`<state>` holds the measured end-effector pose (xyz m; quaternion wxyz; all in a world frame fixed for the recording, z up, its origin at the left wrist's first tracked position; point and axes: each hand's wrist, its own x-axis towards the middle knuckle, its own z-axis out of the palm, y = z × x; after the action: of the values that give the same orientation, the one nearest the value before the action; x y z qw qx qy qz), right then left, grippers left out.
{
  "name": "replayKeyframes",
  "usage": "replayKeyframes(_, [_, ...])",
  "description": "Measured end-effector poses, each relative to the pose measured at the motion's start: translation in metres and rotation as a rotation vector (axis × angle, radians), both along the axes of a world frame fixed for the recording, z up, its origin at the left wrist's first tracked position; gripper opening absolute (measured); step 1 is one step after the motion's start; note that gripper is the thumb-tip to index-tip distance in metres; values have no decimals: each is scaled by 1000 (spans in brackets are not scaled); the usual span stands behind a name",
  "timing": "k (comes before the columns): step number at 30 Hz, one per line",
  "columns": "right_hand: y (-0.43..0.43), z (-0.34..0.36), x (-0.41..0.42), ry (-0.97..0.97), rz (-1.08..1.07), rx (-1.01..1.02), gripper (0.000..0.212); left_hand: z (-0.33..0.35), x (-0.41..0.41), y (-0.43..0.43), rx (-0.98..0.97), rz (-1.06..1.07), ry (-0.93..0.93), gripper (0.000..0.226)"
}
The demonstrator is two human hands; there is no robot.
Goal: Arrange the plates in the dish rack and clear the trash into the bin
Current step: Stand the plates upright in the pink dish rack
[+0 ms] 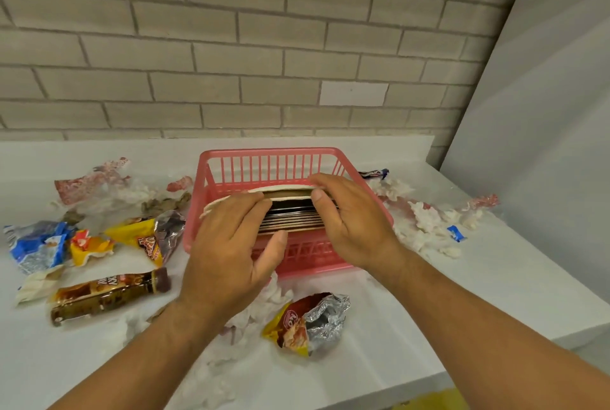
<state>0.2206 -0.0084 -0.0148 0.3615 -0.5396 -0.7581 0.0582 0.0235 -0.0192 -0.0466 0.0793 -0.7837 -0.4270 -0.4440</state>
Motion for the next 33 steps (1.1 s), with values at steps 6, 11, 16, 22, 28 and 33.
replayKeyframes(6, [25, 21, 3, 25, 88, -108, 31, 14, 1, 8, -171, -18, -34, 59])
replayKeyframes(11, [61, 41, 6, -11, 7, -132, 31, 44, -7, 47, -244, -103, -36, 65])
replayKeyframes(16, [93, 56, 6, 1, -150, -169, 19, 63, -11, 92, -358, -219, 26, 70])
replayKeyframes(22, [107, 61, 2, -190, -241, -158, 23, 32, -40, 72, -433, -326, 107, 78])
replayKeyframes(28, [108, 62, 8, -261, -266, -150, 25, -14, -64, 63, -335, -230, 20, 65])
replayKeyframes(33, [109, 69, 9, -400, -261, -241, 28, -13, -61, 66, -237, -194, 80, 58])
